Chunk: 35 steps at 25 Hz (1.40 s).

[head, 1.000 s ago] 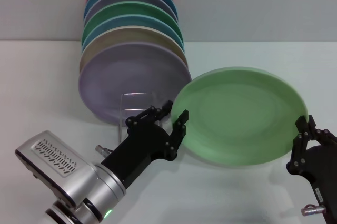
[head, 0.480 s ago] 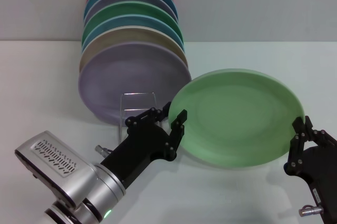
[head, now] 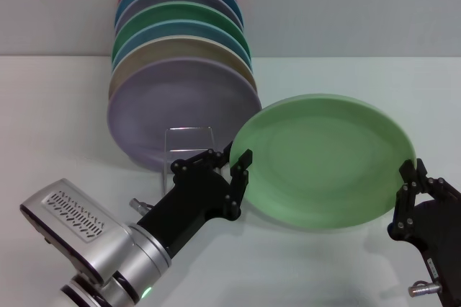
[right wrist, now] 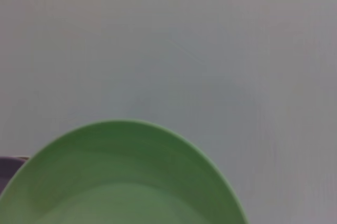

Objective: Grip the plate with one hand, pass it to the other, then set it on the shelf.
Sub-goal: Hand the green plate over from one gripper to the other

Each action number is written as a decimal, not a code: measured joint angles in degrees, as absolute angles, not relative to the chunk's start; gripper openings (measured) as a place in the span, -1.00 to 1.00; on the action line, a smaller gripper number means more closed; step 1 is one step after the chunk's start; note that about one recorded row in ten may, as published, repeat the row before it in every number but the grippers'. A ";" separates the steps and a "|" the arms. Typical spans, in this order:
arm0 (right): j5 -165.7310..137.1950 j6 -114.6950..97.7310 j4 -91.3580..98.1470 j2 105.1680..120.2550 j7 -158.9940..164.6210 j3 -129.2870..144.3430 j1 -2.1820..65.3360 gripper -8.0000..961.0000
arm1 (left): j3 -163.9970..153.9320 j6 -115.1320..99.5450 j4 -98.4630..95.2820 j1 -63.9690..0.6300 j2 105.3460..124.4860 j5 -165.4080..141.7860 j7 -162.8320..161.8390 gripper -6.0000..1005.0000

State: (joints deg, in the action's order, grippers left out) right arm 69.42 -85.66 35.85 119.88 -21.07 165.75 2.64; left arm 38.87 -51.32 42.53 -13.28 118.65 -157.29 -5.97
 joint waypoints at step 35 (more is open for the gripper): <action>69.87 -86.15 36.14 119.88 -21.07 165.69 2.25 -0.94 | 38.92 -52.90 41.83 -13.11 118.56 -157.20 -6.38 -0.80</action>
